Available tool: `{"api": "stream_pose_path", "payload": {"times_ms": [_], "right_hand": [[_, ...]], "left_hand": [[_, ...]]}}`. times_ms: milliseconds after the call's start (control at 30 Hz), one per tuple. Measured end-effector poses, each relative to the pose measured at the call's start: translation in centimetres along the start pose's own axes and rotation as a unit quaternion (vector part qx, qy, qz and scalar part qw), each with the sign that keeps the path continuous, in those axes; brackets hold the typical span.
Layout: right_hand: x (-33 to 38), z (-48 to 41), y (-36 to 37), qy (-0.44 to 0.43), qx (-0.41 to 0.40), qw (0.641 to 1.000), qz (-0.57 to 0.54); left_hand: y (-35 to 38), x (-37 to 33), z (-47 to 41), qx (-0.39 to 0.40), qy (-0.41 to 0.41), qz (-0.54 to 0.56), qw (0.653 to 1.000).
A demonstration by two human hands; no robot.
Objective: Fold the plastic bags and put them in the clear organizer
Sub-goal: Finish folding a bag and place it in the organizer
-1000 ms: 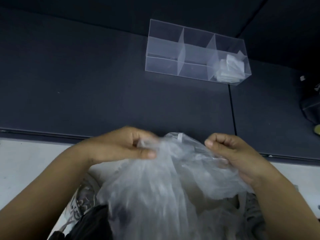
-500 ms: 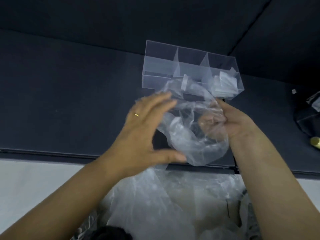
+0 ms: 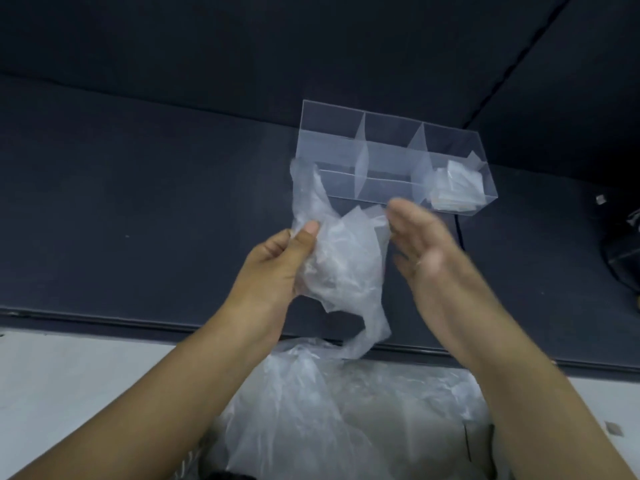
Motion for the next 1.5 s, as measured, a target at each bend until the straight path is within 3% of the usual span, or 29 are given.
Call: {"api": "stream_pose_path", "payload": {"times_ms": [67,167,333,533,633,733,800,833,900,933,1000,1067,1133,1200,1300,1400,1500], "right_hand": [[-0.4,1.3,2.8,-0.033,0.096,0.992,0.078],[-0.1,1.1,2.0,-0.039,0.013,0.997,0.071],[0.0,0.0,-0.7,-0.030,-0.071,0.994,-0.081],[-2.2,-0.4,1.8,0.054,0.040,0.991,-0.120],[-3.5,-0.1,1.4,0.081,-0.014,0.993,-0.085],[-4.7,0.3,-0.1,0.112,-0.089,0.986,-0.091],[-4.1,0.5,-1.2,0.092,-0.143,0.984,-0.060],[-3.3,0.6,-1.8,0.072,-0.170,0.982,-0.033],[-1.7,1.0,-2.0,0.023,-0.199,0.980,0.007],[-0.9,1.0,-1.8,0.002,-0.199,0.980,0.017],[0.1,0.9,-0.8,-0.026,-0.175,0.984,0.014],[0.3,0.6,0.3,-0.026,-0.143,0.989,-0.019],[-0.2,0.4,0.5,-0.009,-0.126,0.990,-0.069],[-0.7,0.3,-0.3,0.003,-0.124,0.986,-0.115],[-1.4,0.4,-2.0,0.028,-0.098,0.990,-0.100],[-2.2,0.8,-4.0,0.048,-0.089,0.994,-0.049],[-2.8,1.0,-6.4,0.053,-0.152,0.987,-0.011]], "left_hand": [[0.6,0.4,0.5,0.020,-0.008,-0.014,1.000],[1.0,0.8,1.0,0.029,-0.009,-0.034,0.999],[-1.1,1.5,0.7,-0.037,-0.066,0.038,0.996],[-1.0,3.3,0.7,-0.025,-0.146,0.091,0.985],[-1.4,4.0,0.5,-0.029,-0.147,0.082,0.985],[-2.9,3.3,0.2,-0.085,-0.092,-0.025,0.992],[-4.3,0.6,0.3,-0.140,0.035,-0.194,0.970],[-4.1,-1.7,1.0,-0.154,0.129,-0.277,0.939],[-1.1,-4.9,2.8,-0.081,0.279,-0.380,0.878],[1.1,-5.4,3.4,-0.017,0.304,-0.409,0.860],[4.5,-4.8,4.4,0.081,0.295,-0.454,0.837],[5.9,-4.1,4.8,0.095,0.292,-0.476,0.824],[4.8,-4.6,4.5,0.042,0.289,-0.436,0.851],[2.2,-5.1,3.6,-0.022,0.254,-0.346,0.903],[-0.9,-5.1,2.3,-0.051,0.214,-0.193,0.956],[-2.8,-5.1,1.7,-0.059,0.209,-0.136,0.967],[-3.9,-4.9,1.5,-0.069,0.218,-0.139,0.964]]}}
Point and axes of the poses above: each hand's wrist, its own z-axis away from the middle knuckle, its own y-axis out of the palm, x = y × z, the point moved 10 cm from there along -z, towards the middle knuckle, and after that the axes turned 4 degrees about z, right-handed, at the moved point
